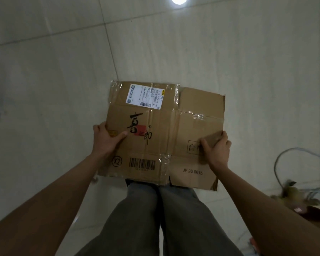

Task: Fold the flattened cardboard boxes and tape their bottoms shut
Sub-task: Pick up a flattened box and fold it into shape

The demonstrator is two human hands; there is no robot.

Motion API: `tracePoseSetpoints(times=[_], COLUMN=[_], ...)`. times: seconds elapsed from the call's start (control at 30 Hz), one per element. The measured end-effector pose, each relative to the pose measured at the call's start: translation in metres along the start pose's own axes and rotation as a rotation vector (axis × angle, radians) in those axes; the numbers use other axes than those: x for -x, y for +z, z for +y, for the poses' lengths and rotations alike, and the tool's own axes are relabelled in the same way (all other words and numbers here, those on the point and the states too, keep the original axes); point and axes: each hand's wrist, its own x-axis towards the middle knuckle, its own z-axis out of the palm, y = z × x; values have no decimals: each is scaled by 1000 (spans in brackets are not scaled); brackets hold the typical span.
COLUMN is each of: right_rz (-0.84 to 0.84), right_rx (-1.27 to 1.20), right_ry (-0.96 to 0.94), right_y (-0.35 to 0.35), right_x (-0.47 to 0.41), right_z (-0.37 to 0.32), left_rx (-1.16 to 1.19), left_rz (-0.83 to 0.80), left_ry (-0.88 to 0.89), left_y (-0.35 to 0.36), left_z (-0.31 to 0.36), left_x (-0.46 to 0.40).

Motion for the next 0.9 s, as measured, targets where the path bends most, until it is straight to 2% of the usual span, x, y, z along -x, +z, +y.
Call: tracePoseSetpoints(times=[0.27,0.6,0.7,0.9], right_rz=[-31,-278,-247,-52], right_rx=[-120,-319,-342,-355], right_ry=[-41,-99,-159,-313], right_y=[-71,-248,-315,-435], right_x=[36,156,207,304], right_z=[-68,-225,-272,-349], left_rx=[109,190,204,214], left_rz=[87,132,142,188], left_ry=[8,75,106,229], left_y=[-74,-251,-309,-407], left_z=[48,163,207,307], left_x=[60,170,216,327])
